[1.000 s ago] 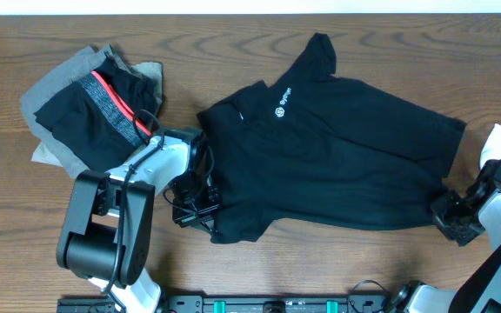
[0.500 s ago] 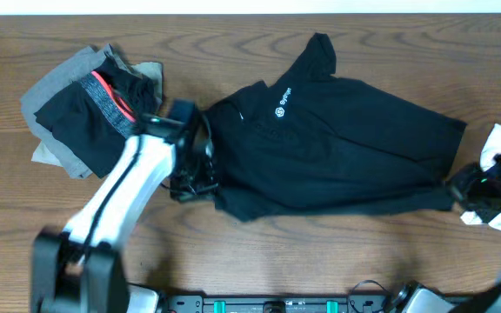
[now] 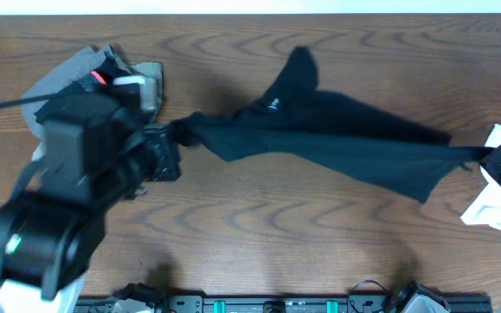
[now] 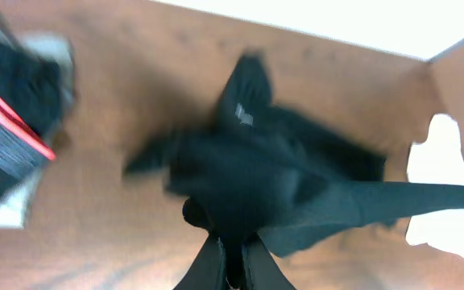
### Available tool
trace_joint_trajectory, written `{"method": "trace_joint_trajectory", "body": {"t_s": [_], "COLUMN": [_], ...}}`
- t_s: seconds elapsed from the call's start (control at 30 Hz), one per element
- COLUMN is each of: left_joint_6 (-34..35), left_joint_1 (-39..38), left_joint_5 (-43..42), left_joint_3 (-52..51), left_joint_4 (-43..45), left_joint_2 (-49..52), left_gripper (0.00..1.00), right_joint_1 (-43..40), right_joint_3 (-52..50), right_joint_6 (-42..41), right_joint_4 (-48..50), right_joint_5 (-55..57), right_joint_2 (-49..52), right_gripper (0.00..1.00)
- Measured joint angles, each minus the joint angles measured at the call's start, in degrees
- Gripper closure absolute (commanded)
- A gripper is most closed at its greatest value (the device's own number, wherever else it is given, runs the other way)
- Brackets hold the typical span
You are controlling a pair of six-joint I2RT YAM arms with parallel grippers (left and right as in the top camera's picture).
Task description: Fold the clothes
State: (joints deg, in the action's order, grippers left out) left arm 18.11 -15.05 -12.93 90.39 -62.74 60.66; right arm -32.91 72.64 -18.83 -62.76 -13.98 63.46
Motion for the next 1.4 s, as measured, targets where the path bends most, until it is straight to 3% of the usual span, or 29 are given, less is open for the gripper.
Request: {"method": "trace_joint_trajectory", "body": {"t_s": [0.27, 0.5, 0.73, 0.83, 0.87, 0.97, 1.23, 1.4], "left_joint_6": [-0.15, -1.29, -2.12, -2.47, -2.54, -2.73, -2.97, -2.97], "left_joint_1": [0.0, 0.0, -0.04, -0.04, -0.04, -0.04, -0.04, -0.04], "left_joint_5": [3.23, 4.57, 4.92, 5.18, 5.25, 5.4, 5.44, 5.44], "left_joint_3": [-0.11, -3.93, -4.5, -4.55, -4.55, -4.55, -4.55, -4.55], "left_joint_4": [-6.32, -5.05, 2.05, 4.59, 5.03, 5.27, 5.35, 5.53], "left_joint_2": [2.14, 15.69, 30.77, 35.91, 37.44, 39.95, 40.81, 40.81], "left_gripper": [0.94, 0.94, 0.94, 0.94, 0.94, 0.94, 0.94, 0.94], "right_joint_1": [0.57, 0.76, 4.83, 7.21, 8.02, 8.9, 8.96, 9.79], "right_joint_3": [-0.07, -2.99, -4.61, -4.63, -4.63, -4.72, -4.9, -5.22], "right_joint_6": [1.03, 1.49, 1.51, 1.51, 1.53, 1.44, 3.28, 4.46], "right_joint_4": [-1.73, 5.44, 14.58, 17.92, 18.88, 19.28, 16.92, 18.93], "right_joint_5": [-0.61, -2.01, -5.03, -5.6, -5.7, -5.86, -5.84, -5.73], "right_joint_2": [4.48, 15.32, 29.7, 35.1, 36.89, 39.3, 39.85, 39.85], "right_gripper": [0.99, 0.99, 0.98, 0.9, 0.82, 0.75, 0.73, 0.66]}}
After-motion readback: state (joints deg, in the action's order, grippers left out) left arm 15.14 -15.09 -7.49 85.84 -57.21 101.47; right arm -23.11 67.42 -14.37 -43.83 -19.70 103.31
